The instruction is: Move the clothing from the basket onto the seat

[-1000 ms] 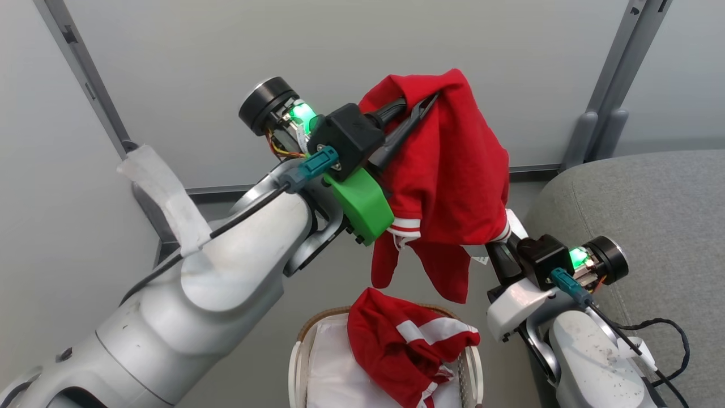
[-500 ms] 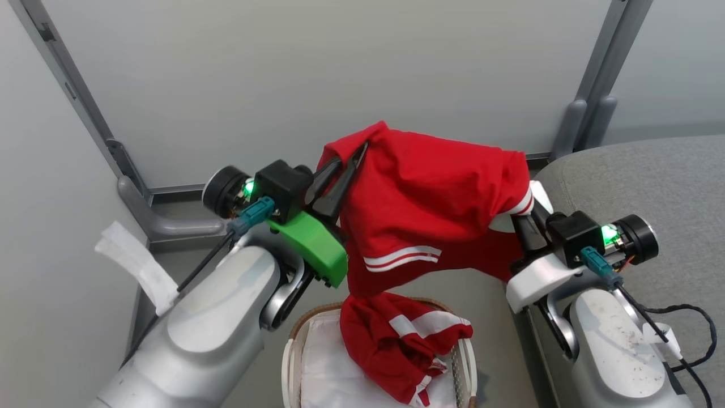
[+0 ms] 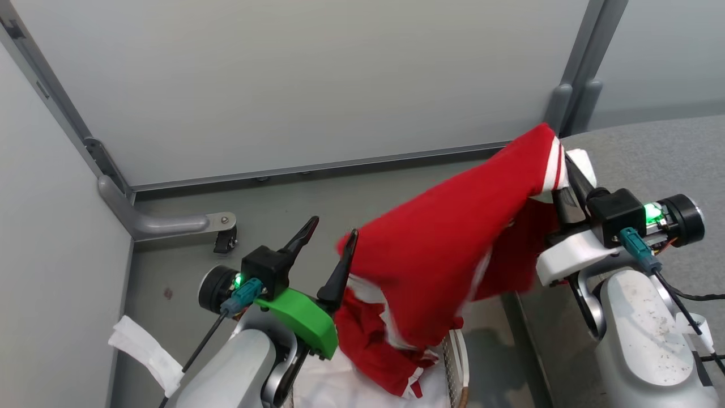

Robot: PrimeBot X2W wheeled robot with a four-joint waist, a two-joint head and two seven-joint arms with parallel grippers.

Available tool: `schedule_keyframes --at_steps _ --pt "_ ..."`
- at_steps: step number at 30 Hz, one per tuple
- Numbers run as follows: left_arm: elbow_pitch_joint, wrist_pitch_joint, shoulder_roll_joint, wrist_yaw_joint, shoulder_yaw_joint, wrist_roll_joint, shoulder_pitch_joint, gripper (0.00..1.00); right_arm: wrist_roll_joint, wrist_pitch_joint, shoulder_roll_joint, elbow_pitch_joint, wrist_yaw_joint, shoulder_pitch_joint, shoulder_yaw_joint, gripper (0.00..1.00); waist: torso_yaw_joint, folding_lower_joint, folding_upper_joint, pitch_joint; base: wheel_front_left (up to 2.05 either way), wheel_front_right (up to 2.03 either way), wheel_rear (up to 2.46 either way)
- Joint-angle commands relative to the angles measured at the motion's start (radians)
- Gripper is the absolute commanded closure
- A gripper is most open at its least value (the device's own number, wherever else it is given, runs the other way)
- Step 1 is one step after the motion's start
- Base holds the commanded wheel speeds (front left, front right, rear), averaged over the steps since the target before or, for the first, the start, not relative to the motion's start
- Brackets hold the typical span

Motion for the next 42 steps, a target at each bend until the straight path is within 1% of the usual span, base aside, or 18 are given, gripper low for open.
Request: schedule_keyframes --at_steps 1,13,19,23,27,33,37,42 --pt "0.005 -0.001 -0.002 -0.008 0.017 0.013 0.021 0.0 -0.009 -0.005 -0.004 -0.009 -0.001 -0.008 -0.01 1.0 -0.004 0.0 0.0 0.003 0.0 0.0 0.0" --pt "0.021 -0.001 -0.05 -0.048 0.144 0.113 0.094 0.0 -0.039 -0.005 -0.004 -0.038 -0.001 -0.001 -0.068 1.0 -0.026 0.0 0.0 0.011 0.0 0.0 0.0" --pt "0.01 -0.001 -0.075 -0.062 0.184 0.156 0.118 0.0 -0.037 -0.005 -0.004 -0.032 -0.001 -0.019 -0.078 1.0 -0.061 0.0 0.0 0.017 0.0 0.0 0.0" --pt "-0.001 -0.001 -0.084 -0.069 0.204 0.182 0.137 0.0 -0.041 -0.005 -0.004 -0.03 -0.001 -0.036 -0.07 1.0 -0.118 0.0 0.0 0.027 0.0 0.0 0.0" --pt "-0.022 -0.001 -0.097 -0.072 0.225 0.199 0.152 0.0 -0.051 -0.005 -0.004 -0.035 -0.001 -0.067 -0.058 1.0 -0.196 0.0 0.0 0.047 0.0 0.0 0.0" --pt "-0.043 -0.001 -0.109 -0.077 0.224 0.222 0.157 0.0 -0.078 -0.005 -0.006 -0.041 -0.001 -0.085 -0.078 1.0 -0.292 0.0 0.0 0.073 0.0 0.0 0.0" --pt "-0.066 -0.001 -0.114 -0.078 0.228 0.23 0.167 0.0 -0.076 -0.005 -0.006 -0.043 -0.001 -0.087 -0.105 1.0 -0.344 0.0 0.0 0.088 0.0 0.0 0.0" --pt "-0.082 -0.001 -0.116 -0.079 0.207 0.239 0.166 0.0 -0.076 -0.005 -0.005 -0.039 -0.001 -0.094 -0.123 1.0 -0.379 0.0 0.0 0.11 0.0 0.0 0.0"
